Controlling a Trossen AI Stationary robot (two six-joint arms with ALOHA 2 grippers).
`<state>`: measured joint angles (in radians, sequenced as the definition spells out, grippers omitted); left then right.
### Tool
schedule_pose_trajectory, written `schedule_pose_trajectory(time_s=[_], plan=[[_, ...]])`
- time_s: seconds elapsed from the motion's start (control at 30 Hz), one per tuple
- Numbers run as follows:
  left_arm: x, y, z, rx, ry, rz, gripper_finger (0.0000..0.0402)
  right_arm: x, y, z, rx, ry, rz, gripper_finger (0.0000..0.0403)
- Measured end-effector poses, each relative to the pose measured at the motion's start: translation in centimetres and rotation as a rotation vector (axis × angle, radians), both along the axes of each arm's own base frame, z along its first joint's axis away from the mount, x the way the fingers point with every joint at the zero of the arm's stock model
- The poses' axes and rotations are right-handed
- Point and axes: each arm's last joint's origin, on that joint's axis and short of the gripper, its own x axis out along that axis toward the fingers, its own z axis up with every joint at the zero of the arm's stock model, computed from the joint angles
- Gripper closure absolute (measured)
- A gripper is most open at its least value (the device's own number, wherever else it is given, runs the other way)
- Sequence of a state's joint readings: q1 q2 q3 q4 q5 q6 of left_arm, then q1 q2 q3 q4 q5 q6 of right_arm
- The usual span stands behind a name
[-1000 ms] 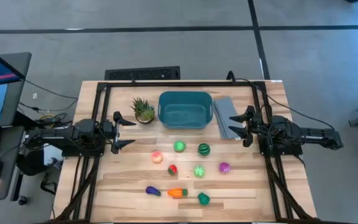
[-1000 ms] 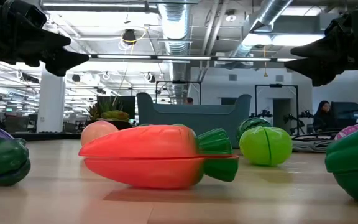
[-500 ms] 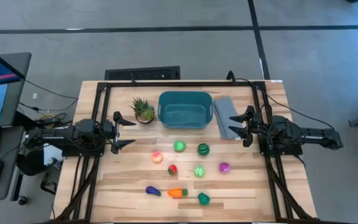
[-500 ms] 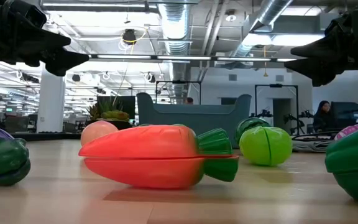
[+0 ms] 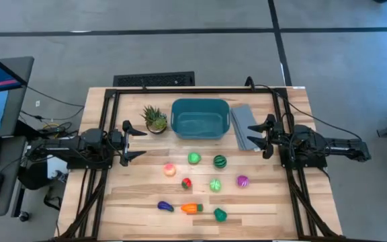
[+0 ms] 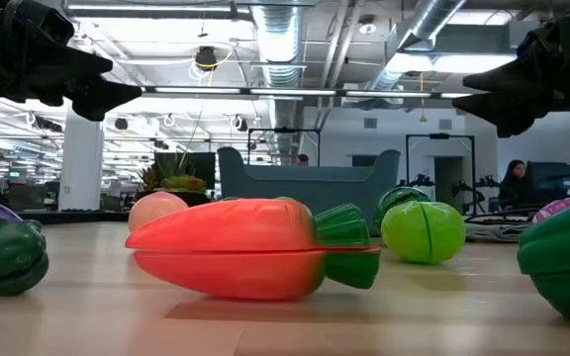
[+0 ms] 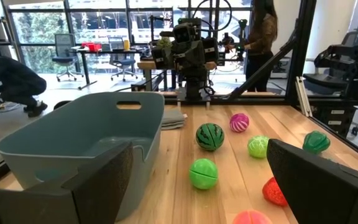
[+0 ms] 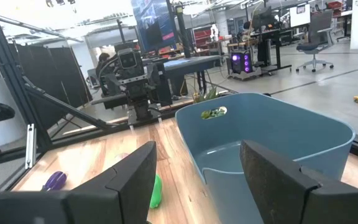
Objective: Pick and placing Produce into tupperware
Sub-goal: Put the peach into the blue bin
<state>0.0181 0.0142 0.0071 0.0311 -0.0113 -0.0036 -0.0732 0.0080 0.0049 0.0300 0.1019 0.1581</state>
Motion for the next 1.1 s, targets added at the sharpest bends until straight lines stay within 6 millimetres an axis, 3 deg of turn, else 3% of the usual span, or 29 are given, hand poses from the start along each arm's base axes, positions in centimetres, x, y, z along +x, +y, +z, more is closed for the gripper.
schedule_pose_trajectory(time_s=[0.63, 1.1], plan=[[0.0, 0.01, 0.08, -0.055, -0.01, 0.003, 0.0042, 0.0, 0.0, 0.0, 0.0, 0.0, 0.0, 0.0147], [-0.01, 0.02, 0.28, -0.283, -0.039, -0.003, 0.0042, 0.0, 0.0, 0.01, 0.0, 0.0, 0.0, 0.0147]])
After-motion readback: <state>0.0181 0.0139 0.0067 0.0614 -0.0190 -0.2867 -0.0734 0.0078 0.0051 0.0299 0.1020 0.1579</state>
